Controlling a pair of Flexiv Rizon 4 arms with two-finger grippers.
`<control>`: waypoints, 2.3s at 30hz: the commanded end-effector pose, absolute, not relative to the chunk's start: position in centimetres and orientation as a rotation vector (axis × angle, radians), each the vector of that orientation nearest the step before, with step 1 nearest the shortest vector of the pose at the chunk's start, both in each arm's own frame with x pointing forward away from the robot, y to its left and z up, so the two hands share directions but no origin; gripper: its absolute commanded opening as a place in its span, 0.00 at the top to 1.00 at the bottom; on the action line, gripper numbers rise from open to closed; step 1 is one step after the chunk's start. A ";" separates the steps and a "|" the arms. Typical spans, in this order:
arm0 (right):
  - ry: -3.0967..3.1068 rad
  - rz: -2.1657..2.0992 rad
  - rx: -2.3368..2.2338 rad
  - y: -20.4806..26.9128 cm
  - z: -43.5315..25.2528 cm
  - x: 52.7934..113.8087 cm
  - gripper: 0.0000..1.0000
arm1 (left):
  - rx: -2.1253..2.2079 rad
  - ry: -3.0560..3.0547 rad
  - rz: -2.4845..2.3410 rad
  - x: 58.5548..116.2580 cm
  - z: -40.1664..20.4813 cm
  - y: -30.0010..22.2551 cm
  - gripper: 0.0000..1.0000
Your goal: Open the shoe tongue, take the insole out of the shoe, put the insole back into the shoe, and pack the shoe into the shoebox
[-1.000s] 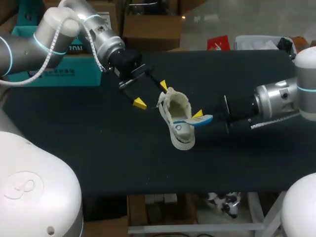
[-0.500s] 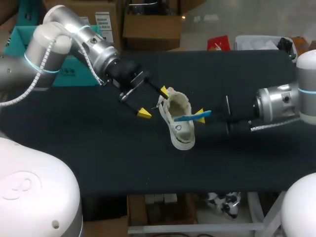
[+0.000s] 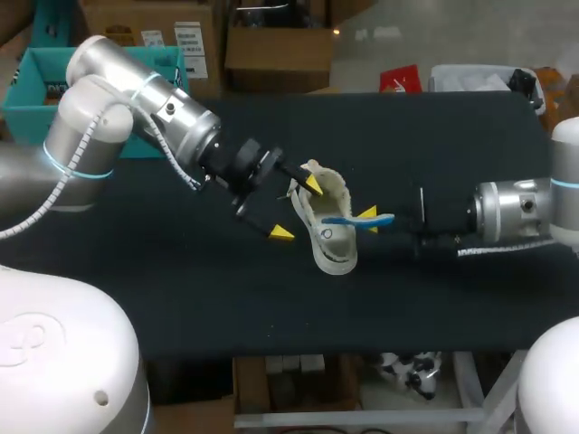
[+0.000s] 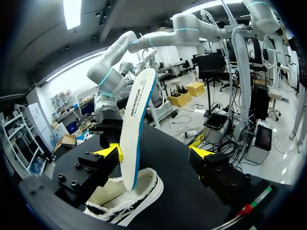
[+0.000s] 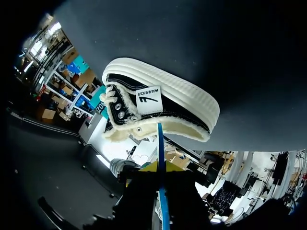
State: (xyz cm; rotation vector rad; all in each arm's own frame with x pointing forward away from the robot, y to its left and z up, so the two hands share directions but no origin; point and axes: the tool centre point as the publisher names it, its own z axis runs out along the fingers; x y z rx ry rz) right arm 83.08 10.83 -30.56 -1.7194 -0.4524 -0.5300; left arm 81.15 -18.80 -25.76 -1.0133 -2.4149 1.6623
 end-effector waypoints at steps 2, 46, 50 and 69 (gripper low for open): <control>-0.444 -0.553 -1.730 11.3 -30.2 82.6 1.00 | -0.892 -2.624 1.919 80.7 -26.6 -20.1 0.06; -0.462 -0.570 -1.833 13.5 -29.7 81.5 0.15 | -1.100 -2.726 1.821 84.9 -28.9 -22.1 1.00; -0.462 -0.582 -1.843 13.6 -29.9 81.2 0.34 | -1.123 -2.715 1.827 85.5 -29.4 -22.2 1.00; -0.465 -0.659 -1.894 14.3 -31.1 82.4 0.64 | -1.222 -2.654 1.720 87.7 -31.2 -22.8 1.00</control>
